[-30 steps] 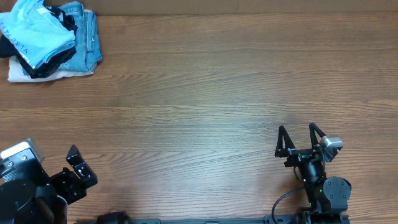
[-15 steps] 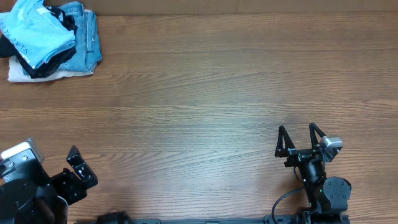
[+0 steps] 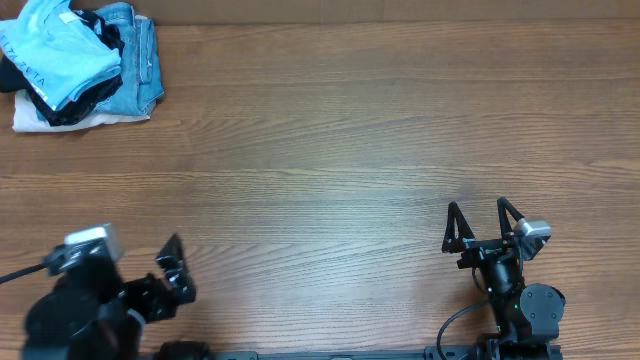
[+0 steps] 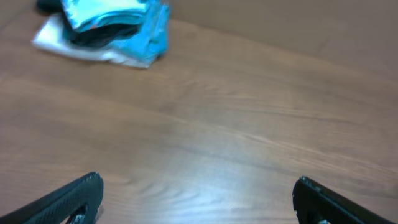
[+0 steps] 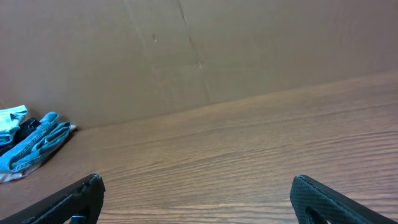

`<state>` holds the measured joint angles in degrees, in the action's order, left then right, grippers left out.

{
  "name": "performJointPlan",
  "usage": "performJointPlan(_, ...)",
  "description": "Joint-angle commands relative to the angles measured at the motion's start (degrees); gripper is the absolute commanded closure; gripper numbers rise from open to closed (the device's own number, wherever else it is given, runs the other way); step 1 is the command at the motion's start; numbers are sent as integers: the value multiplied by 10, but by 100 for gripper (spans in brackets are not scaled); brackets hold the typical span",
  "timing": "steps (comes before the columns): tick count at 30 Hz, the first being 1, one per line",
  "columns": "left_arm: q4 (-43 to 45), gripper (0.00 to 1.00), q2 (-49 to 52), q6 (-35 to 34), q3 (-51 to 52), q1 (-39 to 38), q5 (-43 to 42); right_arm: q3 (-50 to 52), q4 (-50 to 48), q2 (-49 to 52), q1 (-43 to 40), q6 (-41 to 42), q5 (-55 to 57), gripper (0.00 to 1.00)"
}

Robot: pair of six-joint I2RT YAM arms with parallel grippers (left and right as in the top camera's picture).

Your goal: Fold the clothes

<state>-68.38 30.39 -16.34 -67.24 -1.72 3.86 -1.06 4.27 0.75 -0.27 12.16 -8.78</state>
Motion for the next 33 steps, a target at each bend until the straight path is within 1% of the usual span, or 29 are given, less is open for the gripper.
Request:
performJointPlan(1,88,0,-66,32,129,-19,-34,6,-3,-6,2,-2,-3,0)
performJointPlan(6,244,0,-146,116,294,-26,-104,6,-3,-6,2,-2,-3,0)
performJointPlan(8,293,0,-177,130,352,-29,-110,6,-3,-6,2,-2,-3,0)
performJointPlan(10,345,0,-217,130,415,-36,-109,6,-3,-6,2,-2,-3,0)
performJointPlan(15,458,0,-271,130,516,-50,-102,6,-3,-6,2,-2,-3,0)
performJointPlan(22,622,0,-295,129,618,-50,-78,6,-3,-6,2,-2,-3,0)
performJointPlan(24,652,0,-298,129,636,-50,-68,6,-3,-6,2,-2,-3,0)
performJointPlan(28,701,0,-302,129,671,-50,-21,6,-3,-6,2,-2,-3,0)
performJointPlan(33,692,0,-302,130,670,-41,-3,6,-3,-6,2,-2,-3,0)
